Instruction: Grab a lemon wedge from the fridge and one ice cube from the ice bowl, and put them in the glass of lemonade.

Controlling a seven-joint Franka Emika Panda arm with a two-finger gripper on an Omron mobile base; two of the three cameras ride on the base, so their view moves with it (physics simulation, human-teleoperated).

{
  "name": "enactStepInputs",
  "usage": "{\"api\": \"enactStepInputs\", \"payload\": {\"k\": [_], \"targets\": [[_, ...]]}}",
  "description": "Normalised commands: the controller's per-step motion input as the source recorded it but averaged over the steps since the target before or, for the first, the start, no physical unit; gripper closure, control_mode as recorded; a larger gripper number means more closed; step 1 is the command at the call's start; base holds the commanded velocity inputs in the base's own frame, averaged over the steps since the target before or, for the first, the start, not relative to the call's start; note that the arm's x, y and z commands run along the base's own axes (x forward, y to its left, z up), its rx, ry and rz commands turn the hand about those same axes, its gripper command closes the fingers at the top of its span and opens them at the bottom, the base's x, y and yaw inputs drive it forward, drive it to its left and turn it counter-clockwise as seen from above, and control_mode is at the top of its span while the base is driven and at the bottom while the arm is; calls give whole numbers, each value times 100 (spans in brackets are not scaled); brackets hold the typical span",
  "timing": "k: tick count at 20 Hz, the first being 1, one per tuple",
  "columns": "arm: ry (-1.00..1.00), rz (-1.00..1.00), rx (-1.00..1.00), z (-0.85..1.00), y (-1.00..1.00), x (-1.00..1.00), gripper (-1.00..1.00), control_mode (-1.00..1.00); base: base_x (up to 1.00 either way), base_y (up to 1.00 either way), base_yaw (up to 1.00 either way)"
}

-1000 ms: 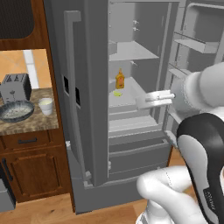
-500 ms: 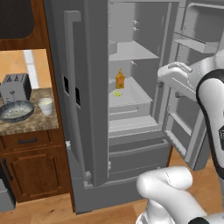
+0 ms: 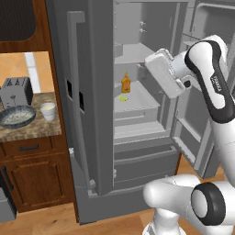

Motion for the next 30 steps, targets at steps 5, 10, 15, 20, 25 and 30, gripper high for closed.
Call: {"api": "enactStepInputs", "payload": {"k": [5,10,15,20,25,30], "targets": [[20,10,13,-73,3,85,-100,-100,0,0,0],[11,5,7,-9,13,18,-100,-100,0,0,0],[0,5,3,-15,44,13,-100,-100,0,0,0],[0,0,0,-25,6,45,-100,-100,0,0,0],[1,0,2,-8,26,20,-100,-100,0,0,0],[0,0,0,0,95,-16,-100,-100,0,0,0]]}}
